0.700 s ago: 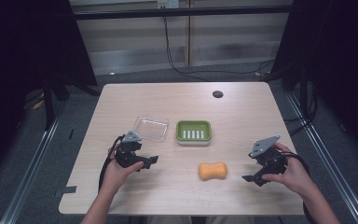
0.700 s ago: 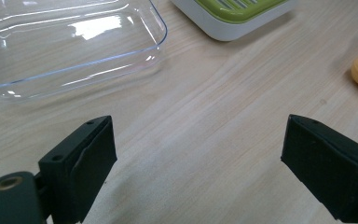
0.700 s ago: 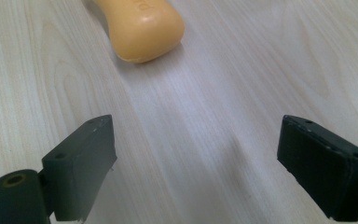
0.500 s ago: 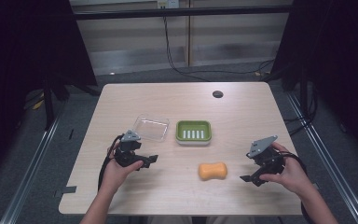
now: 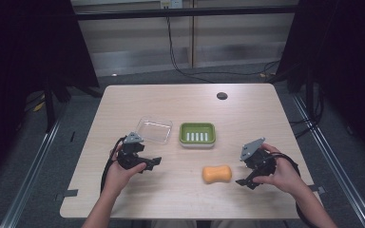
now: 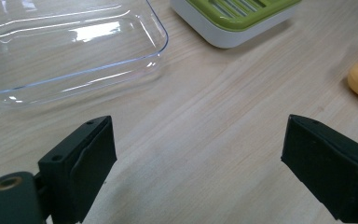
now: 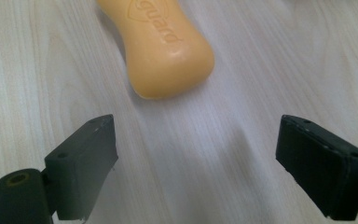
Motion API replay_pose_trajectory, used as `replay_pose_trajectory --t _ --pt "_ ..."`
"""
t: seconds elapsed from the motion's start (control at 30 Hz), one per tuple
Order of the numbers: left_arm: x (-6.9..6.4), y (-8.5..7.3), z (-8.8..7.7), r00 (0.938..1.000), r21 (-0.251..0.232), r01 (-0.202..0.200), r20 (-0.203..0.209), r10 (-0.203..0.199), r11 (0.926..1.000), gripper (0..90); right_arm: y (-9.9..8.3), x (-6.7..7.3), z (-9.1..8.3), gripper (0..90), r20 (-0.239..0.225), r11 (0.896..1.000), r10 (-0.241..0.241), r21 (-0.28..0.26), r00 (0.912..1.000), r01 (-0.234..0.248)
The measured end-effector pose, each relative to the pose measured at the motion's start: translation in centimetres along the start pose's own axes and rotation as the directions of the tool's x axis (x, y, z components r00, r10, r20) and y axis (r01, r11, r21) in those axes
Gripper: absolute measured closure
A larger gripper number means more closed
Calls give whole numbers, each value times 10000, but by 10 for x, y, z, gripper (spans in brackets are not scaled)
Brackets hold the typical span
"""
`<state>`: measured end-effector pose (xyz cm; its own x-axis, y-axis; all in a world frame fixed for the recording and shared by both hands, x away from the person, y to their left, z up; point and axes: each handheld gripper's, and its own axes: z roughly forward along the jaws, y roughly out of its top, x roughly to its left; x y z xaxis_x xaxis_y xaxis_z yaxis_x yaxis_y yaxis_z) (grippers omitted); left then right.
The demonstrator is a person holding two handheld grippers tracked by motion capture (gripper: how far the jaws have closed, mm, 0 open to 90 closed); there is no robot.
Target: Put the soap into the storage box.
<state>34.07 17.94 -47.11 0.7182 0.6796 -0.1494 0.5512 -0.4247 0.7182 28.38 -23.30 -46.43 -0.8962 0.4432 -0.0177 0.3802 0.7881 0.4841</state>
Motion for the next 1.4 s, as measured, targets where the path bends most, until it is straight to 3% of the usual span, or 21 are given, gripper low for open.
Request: replay_pose_trajectory --t 0.27,0.67,0.93,1.07,1.4 --pt "2 0 -2 10000 -55 25 38 -25 10000 96 13 0 3 124 -81 9996 -159 214 9998 161" --pt "2 0 -2 10000 -52 28 10 -28 10000 96 39 3 11 130 -222 9941 -828 679 9963 841" --pt "2 0 -2 10000 -65 16 16 -16 10000 96 49 5 16 136 -338 9921 -837 907 9959 865" --pt "2 0 -2 10000 -56 3 -6 -3 10000 96 56 6 20 152 -427 9875 -1172 1011 9922 1210" --pt "1 0 -2 10000 -56 3 7 -3 10000 96 66 9 29 159 -580 9813 -1435 1209 9879 1496"
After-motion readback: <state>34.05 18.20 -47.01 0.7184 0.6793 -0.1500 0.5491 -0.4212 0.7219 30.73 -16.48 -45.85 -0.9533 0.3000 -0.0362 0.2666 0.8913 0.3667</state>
